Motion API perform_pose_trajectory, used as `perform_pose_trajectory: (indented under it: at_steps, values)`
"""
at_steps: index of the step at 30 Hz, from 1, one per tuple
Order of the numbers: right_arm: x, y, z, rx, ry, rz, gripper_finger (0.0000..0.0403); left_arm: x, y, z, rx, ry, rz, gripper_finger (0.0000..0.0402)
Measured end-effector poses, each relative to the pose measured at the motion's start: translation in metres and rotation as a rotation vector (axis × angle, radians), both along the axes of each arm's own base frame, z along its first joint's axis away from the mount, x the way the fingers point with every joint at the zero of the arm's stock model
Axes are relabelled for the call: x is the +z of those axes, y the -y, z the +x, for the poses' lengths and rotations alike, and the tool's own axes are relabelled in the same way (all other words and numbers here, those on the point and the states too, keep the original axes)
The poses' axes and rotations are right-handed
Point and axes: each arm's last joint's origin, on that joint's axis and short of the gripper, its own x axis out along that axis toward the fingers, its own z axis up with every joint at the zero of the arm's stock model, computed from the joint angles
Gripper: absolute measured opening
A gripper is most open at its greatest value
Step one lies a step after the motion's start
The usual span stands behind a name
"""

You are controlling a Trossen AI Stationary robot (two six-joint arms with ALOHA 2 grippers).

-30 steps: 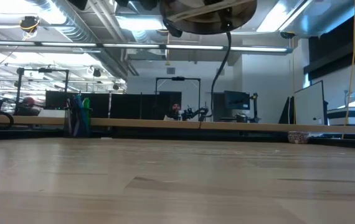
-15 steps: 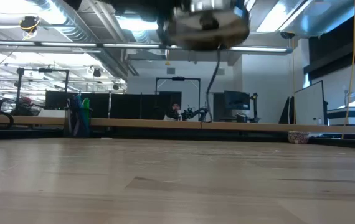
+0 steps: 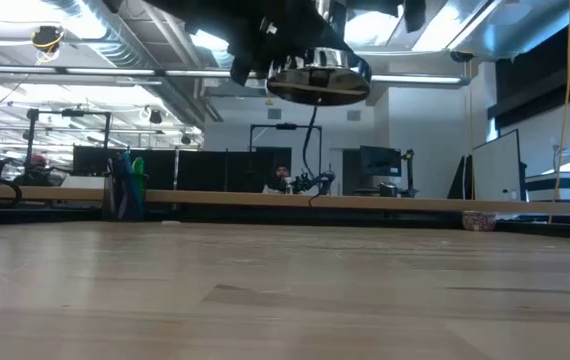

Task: Screw lightbulb
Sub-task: Insert the lightbulb into the lamp

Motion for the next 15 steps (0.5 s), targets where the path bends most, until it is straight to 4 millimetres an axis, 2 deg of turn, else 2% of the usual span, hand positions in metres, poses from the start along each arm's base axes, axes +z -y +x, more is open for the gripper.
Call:
perform_pose_trajectory:
  at_steps: [4,5,11,15]
  values:
    - [0.003,0.002,0.001,0.068,0.001,-0.010,0.0154,-0.001,0.002,-0.001,-0.014,-0.011,0.015,0.0170]
    - [0.004,0.002,-0.001,0.082,0.001,-0.018,0.0168,0.000,0.004,-0.001,-0.022,-0.011,0.024,0.0170]
    - [0.026,0.008,-0.022,0.209,-0.030,-0.008,0.0325,0.005,0.010,-0.004,-0.089,-0.013,0.050,0.0170]
    - [0.038,0.012,-0.041,0.369,-0.082,0.056,0.0372,0.015,0.010,-0.007,-0.196,0.002,0.022,0.0170]
